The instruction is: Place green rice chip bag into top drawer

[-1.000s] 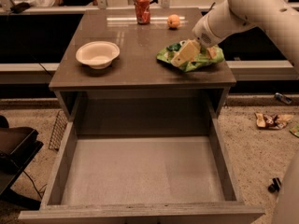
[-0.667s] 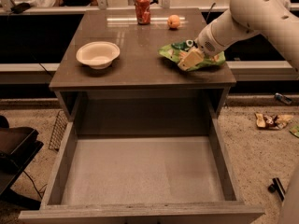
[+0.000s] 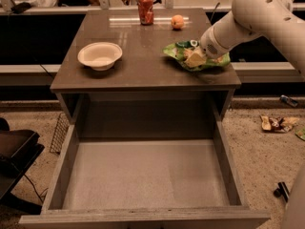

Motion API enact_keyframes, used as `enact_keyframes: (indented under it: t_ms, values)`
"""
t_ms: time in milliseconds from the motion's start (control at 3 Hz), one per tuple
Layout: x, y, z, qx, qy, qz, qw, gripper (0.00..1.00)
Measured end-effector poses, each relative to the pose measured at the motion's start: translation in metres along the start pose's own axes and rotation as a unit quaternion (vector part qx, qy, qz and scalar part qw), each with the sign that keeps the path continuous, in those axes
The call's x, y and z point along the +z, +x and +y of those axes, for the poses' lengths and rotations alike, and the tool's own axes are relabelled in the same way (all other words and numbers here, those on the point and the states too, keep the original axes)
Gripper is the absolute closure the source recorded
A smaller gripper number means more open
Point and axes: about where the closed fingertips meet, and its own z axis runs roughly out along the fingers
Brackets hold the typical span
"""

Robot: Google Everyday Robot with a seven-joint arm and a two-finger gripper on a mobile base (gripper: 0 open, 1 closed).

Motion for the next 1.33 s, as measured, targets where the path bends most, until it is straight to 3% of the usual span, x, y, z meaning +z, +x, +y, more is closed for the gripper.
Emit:
enact_keyframes:
  t_ms: [667,1000,1333]
  values:
    - [-0.005,-0.005,0.001,-0.007,0.006,0.007,0.9999,1.0]
    - [-0.029,-0.016,0.005,-0.012,0.043,0.01,0.9989,1.0]
    - [-0.087,-0.027,0.036,-0.027,0.108,0.022,0.9936,1.0]
